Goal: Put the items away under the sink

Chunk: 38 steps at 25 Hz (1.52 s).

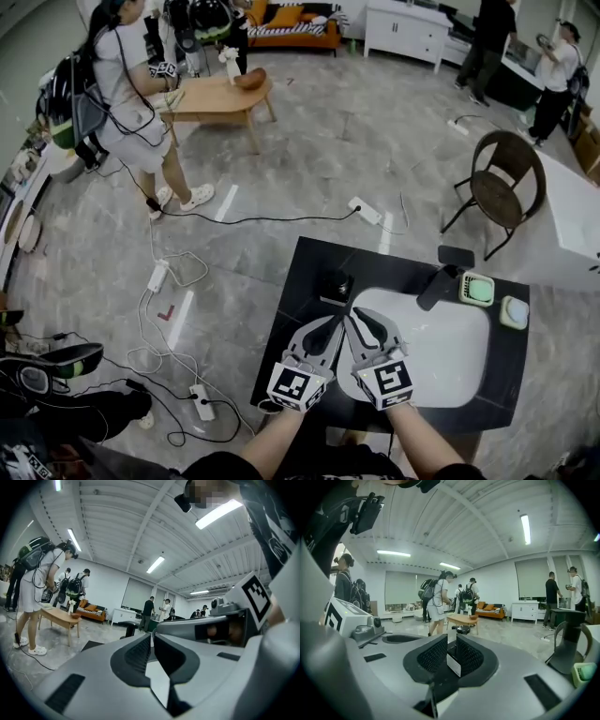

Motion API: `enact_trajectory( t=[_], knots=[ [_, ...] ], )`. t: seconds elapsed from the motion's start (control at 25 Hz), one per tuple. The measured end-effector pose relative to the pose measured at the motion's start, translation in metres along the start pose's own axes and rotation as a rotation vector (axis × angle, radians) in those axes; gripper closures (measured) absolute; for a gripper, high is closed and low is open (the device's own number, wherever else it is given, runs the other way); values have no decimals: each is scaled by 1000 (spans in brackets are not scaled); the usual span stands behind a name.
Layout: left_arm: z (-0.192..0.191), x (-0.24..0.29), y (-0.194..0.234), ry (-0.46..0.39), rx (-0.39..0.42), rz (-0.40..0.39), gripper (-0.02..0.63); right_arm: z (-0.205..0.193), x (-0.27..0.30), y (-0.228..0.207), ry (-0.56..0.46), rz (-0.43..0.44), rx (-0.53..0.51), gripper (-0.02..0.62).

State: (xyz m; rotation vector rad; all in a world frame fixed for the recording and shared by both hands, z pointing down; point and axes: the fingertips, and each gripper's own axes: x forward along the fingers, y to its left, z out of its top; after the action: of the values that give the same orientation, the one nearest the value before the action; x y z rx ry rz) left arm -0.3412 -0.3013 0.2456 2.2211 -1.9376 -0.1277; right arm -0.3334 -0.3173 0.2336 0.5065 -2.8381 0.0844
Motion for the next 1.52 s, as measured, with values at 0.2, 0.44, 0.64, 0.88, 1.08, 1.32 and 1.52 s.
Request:
enact_trajectory(
  t=[0.2,0.44,0.64,0.88,1.08,1.32,1.52],
  knots=[
    [-12,15,17,33,-28,-6,573,-5,32,-20,47,-5,-8,542],
    [-22,23,36,62,-41,7,539,-10,59,-31,81,0,5,485],
    [-29,26,44,78,-42,21,511,-13,76,-32,82,0,-1,485],
    [-36,26,50,107,-40,41,451,-11,90,-34,75,-15,-12,485],
    [-41,27,53,122,-54,46,371,-11,90,-33,68,-31,-28,488],
    [-52,34,53,152,-59,39,328,-10,88,-30,40,-39,-30,489],
    [-57,37,52,185,-43,55,288,-2,82,-23,11,-37,-31,490]
  ],
)
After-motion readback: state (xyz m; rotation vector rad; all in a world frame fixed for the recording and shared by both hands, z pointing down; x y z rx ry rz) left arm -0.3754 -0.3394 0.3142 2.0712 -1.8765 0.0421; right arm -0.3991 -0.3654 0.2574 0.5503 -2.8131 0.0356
